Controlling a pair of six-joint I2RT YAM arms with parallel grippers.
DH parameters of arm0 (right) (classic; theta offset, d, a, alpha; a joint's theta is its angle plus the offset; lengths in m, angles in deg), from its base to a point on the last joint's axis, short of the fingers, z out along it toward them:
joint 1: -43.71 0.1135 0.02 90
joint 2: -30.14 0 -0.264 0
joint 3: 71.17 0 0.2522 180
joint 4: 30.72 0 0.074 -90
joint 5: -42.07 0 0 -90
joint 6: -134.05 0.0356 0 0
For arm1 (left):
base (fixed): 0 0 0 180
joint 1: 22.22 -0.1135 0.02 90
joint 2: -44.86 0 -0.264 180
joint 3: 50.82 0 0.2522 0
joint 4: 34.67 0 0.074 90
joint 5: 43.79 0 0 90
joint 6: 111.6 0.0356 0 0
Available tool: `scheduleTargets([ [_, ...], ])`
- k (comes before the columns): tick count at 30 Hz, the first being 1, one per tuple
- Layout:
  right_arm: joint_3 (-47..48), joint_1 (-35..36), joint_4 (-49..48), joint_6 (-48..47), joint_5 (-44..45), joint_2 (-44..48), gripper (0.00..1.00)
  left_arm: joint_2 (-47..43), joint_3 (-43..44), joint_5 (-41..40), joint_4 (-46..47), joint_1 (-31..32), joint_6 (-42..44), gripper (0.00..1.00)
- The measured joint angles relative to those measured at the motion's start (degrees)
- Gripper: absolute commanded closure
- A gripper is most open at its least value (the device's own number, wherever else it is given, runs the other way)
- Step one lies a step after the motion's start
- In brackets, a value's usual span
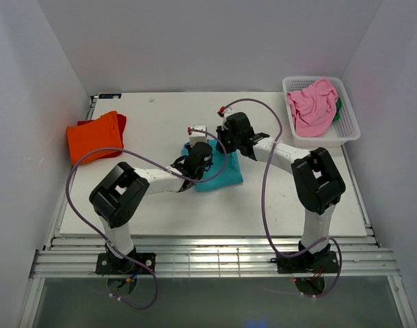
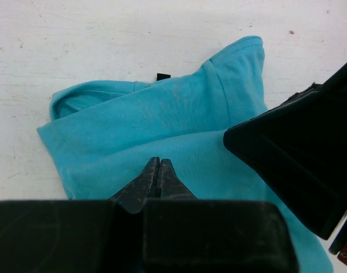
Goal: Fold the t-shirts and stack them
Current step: Smooth out wrinkles on the folded tshirt
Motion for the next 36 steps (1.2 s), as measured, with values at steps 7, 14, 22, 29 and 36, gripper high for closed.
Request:
scheduleTargets([
  [7, 0.8, -1.7, -0.1, -0.5, 0.0, -2.4, 0.89, 2.9, 1.0, 1.6, 1.2, -1.9, 0.2, 1.00],
  [14, 0.8, -3.5, 0.0, -0.5, 0.0, -4.6, 0.89, 6.0, 1.0, 2.8, 1.5, -3.5, 0.0, 1.00],
  [22, 2.4, -4.7, 0.9, -0.5, 0.0, -8.1, 0.89, 6.4, 1.0, 3.7, 1.7, -4.9, -0.7, 1.00],
  [29, 4.5, -4.9, 0.9, -0.6, 0.0, -9.9, 0.89, 7.7, 0.4, 3.8, 2.5, -5.9, -0.7, 1.00],
  [36, 4.8, -5.1, 0.9, -1.4, -1.0, -9.7, 0.79, 5.0, 0.4, 3.3, 1.9, -6.1, 1.2, 0.97],
])
